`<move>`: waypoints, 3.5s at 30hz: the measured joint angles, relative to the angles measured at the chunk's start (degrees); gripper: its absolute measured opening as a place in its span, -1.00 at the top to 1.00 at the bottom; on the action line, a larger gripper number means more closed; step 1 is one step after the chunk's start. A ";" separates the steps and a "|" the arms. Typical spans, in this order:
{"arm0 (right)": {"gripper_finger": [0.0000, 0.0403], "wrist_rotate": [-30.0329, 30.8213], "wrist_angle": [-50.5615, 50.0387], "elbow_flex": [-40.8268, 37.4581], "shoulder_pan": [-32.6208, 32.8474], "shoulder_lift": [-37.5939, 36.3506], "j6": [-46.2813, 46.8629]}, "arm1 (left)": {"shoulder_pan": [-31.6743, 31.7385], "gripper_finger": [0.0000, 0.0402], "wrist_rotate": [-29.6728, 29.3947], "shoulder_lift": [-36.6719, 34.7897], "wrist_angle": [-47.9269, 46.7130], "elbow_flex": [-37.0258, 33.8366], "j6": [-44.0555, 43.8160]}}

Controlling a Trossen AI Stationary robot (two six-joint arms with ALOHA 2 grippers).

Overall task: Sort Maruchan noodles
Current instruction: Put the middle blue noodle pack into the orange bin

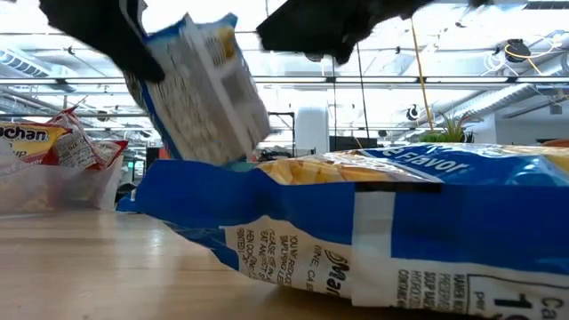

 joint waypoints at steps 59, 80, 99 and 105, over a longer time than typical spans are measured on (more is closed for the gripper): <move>-0.55 5.34 -0.54 3.19 6.06 1.07 3.59 | -2.75 0.52 -0.51 -5.30 7.84 0.07 8.73; -0.53 -1.18 -5.93 6.06 1.77 7.58 22.26 | 0.04 0.52 5.82 -5.26 -5.25 -0.42 -4.15; -0.32 -14.73 -31.68 29.25 -3.06 27.44 35.50 | 2.92 0.52 10.15 -5.24 -5.16 -4.24 -3.61; -0.31 -17.06 -24.81 29.33 -4.12 31.25 32.88 | 2.92 0.52 10.53 -5.24 -5.01 -4.24 -3.41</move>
